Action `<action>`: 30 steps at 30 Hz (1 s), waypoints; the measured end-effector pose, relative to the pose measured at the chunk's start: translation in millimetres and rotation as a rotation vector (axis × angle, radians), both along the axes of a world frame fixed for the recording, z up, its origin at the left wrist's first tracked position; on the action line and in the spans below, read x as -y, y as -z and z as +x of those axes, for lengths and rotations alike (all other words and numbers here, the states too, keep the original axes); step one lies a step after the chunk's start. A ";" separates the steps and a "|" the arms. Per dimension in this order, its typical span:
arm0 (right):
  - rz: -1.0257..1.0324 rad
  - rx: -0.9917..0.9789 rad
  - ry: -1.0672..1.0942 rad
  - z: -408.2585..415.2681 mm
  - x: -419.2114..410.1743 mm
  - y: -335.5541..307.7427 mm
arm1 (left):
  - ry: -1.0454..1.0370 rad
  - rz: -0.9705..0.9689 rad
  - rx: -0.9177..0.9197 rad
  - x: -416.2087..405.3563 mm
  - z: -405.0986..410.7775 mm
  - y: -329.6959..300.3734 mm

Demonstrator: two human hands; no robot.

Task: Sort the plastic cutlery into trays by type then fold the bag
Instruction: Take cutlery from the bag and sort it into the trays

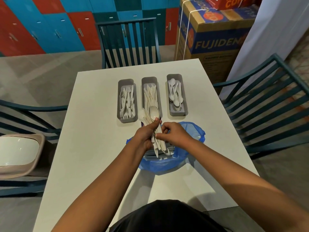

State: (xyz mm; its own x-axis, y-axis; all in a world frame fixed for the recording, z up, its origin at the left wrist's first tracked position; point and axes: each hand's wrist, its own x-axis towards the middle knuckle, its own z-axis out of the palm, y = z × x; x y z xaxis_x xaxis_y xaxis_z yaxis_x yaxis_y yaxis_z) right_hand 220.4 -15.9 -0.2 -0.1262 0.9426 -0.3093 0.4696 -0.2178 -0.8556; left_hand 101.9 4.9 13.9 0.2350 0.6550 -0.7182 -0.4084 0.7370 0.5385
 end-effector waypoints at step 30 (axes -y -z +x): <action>0.005 0.081 0.095 -1.2 -14.2 -3.9 | 0.006 0.233 -0.173 -2.1 -5.2 10.9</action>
State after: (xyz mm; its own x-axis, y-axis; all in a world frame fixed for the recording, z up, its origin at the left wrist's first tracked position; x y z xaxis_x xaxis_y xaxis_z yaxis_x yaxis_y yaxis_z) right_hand 219.1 -1.7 3.7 -0.0111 0.9507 -0.3099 0.5152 -0.2602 -0.8166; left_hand 96.7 7.0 3.0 0.1267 0.8061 -0.5781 -0.2912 0.5873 0.7552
